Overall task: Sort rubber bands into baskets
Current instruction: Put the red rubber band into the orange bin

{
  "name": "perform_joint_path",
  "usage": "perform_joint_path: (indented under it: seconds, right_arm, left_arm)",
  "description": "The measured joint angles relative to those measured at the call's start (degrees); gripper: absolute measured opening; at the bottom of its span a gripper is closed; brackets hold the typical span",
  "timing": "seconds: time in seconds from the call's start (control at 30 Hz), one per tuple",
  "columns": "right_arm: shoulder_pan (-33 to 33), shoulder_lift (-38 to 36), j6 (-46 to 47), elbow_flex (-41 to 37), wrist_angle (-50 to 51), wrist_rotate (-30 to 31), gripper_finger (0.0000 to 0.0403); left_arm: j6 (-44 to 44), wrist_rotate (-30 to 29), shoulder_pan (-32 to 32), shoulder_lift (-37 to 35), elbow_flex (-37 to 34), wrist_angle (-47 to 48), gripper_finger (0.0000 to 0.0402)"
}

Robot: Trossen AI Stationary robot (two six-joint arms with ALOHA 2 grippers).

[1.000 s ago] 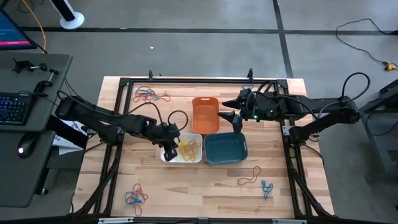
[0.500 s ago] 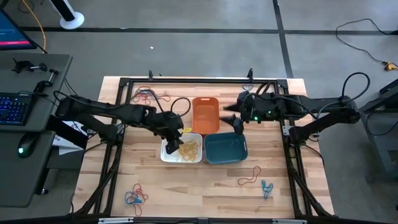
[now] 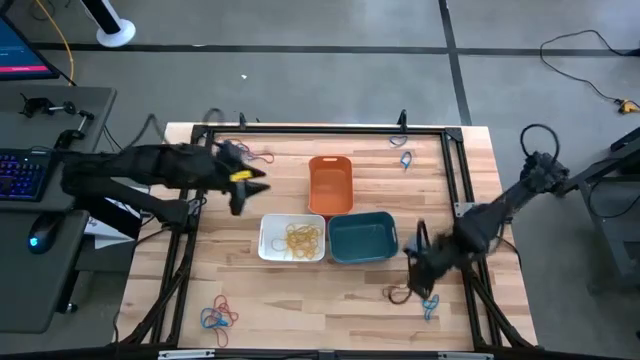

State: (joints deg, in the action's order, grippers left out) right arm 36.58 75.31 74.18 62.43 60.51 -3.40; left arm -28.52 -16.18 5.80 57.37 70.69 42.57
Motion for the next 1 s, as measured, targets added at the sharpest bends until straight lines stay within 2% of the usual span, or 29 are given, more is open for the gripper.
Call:
perform_joint_path:
  seconds: [0.1,0.17,0.3,0.43,0.63,0.77,1.0]
  right_arm:
    - [2.88,0.00,18.07,-9.20,-8.13,-0.76,0.0249]
    - [2.93,0.02,27.32,-14.18,-13.31,1.59,0.0249]
    - [1.07,0.13,35.25,-20.92,-15.78,5.48,0.0249]
    - [-0.88,0.15,34.03,-25.02,-15.61,4.79,0.0249]
    - [-1.84,0.30,21.54,-25.61,-19.58,3.50,0.0249]
    - [-1.77,1.98,15.55,-25.61,-19.86,-0.23,0.0249]
    - [-1.77,7.25,12.73,-25.38,-21.34,-1.76,0.0247]
  left_arm:
    - [-2.08,-3.54,0.47,-3.37,-1.80,-2.79,0.0193]
    - [-2.33,-5.31,0.74,-4.55,-2.44,-4.27,0.0193]
    - [-1.24,-6.44,0.75,-4.58,-2.47,-6.81,0.0193]
    - [-0.34,-6.41,0.72,-3.22,-2.47,-7.19,0.0193]
    - [-0.73,-6.24,0.72,-1.45,-2.50,-6.43,0.0193]
    - [-0.86,-6.21,0.72,-0.71,-2.51,-5.91,0.0193]
    - [-2.09,-6.24,0.70,-0.64,-2.51,-5.93,0.0193]
